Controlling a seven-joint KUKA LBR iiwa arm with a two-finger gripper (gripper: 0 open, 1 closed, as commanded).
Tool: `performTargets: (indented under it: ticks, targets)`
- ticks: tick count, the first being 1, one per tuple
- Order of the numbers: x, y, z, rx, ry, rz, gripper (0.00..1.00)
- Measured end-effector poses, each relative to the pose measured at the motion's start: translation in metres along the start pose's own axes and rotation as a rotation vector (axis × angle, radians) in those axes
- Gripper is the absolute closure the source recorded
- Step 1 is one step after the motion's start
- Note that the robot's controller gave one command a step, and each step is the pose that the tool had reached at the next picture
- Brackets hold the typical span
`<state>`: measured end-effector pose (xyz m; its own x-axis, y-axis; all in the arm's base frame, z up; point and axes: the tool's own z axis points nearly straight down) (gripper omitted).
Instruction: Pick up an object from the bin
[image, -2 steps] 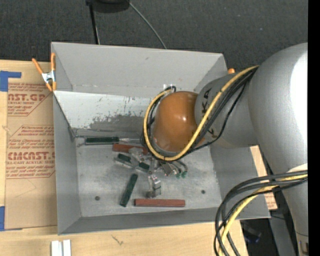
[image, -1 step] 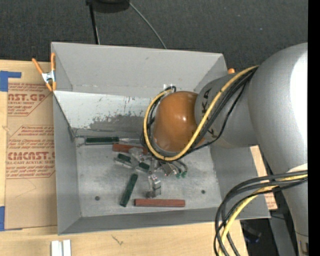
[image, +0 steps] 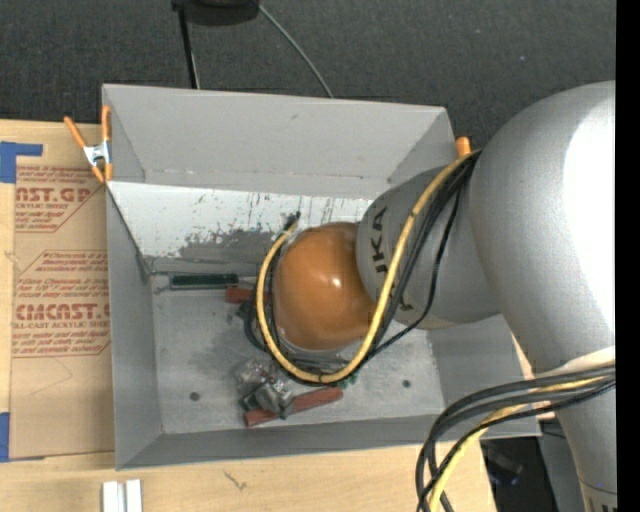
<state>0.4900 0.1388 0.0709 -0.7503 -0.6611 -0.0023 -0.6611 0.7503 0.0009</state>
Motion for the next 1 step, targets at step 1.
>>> performTargets:
  ticks: [1]
  targets:
    - [0.0000, 0.0000, 0.0000, 0.000, 0.000, 0.000, 1.00]
